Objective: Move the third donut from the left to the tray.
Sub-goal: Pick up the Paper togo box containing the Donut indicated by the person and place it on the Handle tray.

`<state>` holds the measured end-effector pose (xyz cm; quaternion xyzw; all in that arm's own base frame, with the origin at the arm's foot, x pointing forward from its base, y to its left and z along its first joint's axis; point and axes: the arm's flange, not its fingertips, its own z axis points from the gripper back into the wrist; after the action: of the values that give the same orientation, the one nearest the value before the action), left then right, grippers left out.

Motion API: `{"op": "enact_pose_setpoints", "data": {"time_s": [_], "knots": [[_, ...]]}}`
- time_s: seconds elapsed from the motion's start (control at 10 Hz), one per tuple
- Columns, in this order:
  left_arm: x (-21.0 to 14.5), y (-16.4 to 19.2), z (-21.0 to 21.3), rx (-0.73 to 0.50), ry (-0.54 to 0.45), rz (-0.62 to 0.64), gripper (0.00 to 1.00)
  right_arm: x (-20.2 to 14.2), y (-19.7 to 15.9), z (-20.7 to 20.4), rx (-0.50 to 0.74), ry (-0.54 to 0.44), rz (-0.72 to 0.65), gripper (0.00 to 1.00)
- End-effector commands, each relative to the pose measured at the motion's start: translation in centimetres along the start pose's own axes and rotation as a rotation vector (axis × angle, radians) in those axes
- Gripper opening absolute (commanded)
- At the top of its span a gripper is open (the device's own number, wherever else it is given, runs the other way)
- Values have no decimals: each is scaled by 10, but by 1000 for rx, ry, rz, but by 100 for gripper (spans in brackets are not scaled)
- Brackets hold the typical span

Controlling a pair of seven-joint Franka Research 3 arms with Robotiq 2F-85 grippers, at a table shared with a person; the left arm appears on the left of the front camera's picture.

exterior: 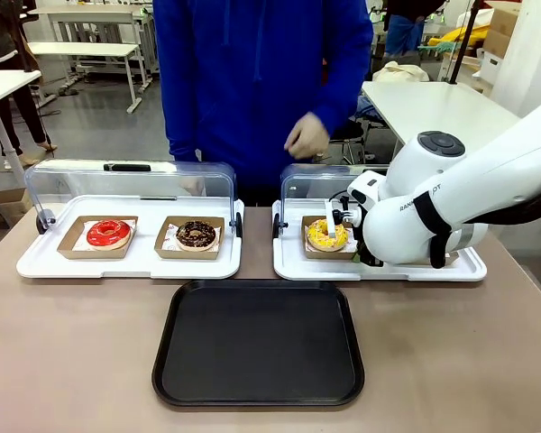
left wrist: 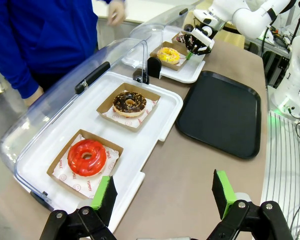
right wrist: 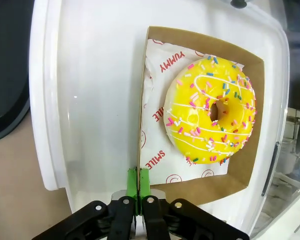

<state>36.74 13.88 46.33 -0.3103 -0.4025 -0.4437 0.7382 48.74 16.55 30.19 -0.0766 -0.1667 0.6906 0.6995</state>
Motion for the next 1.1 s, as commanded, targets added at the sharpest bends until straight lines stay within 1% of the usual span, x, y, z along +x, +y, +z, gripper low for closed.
{"op": "enact_pose_setpoints", "data": {"time_s": [0.0, 0.1, 0.5, 0.6, 0.7, 0.8, 0.9, 1.0], "knots": [[1, 1, 0, -1, -28, -21, 100, 0, 0, 0, 0, 0, 0, 2], [1, 1, 0, -1, -28, -21, 100, 2, 4, 20, -49, -10, -9, 2], [1, 1, 0, -1, -28, -21, 100, 21, 22, 88, -95, -26, 23, 2], [1, 1, 0, -1, -28, -21, 100, 25, 30, 101, -74, -42, 12, 2], [1, 1, 0, -1, -28, -21, 100, 28, 46, 116, -57, -45, -7, 2], [1, 1, 0, -1, -28, -21, 100, 25, 48, 125, -52, -37, -15, 2], [1, 1, 0, -1, -28, -21, 100, 30, 70, 135, -32, -57, -33, 2], [1, 1, 0, -1, -28, -21, 100, 30, 77, 141, -39, -61, -46, 2]]}}
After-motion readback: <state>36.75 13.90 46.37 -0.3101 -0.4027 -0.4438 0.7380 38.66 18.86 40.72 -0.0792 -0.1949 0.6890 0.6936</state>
